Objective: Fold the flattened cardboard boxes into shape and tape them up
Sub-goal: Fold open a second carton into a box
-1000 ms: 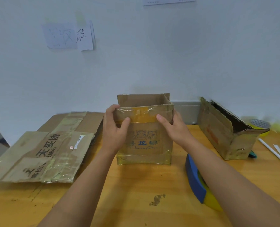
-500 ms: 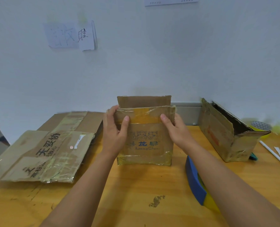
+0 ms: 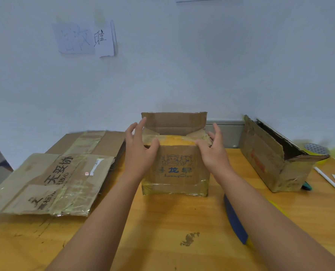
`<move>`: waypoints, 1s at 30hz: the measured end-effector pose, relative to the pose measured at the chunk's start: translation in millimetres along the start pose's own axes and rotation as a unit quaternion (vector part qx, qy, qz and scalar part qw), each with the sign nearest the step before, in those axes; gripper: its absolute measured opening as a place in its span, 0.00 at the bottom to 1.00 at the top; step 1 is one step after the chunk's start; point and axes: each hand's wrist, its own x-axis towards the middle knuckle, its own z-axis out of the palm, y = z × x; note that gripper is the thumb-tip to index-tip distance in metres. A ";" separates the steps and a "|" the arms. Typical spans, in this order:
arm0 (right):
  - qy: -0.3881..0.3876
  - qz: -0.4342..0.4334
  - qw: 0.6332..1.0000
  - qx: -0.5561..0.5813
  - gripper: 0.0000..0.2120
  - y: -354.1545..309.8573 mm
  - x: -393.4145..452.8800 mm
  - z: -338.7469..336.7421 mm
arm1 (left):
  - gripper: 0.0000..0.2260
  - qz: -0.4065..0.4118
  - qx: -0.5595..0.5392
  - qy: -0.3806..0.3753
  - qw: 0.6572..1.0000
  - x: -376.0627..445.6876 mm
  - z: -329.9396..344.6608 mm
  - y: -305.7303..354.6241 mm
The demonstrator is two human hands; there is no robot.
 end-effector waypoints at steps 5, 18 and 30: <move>0.008 -0.004 1.000 -0.011 0.36 1.4 0.9 3.0 | 0.34 0.073 0.243 -0.090 0.963 32.8 -11.5 18.4; -0.033 -0.061 0.997 -0.040 0.30 2.2 2.6 -6.3 | 0.24 0.114 0.304 -0.106 0.940 33.1 -5.0 9.7; -0.109 -0.056 0.983 -0.136 0.39 -5.9 1.6 -22.0 | 0.47 0.087 0.285 -0.219 0.929 26.8 -26.3 -0.1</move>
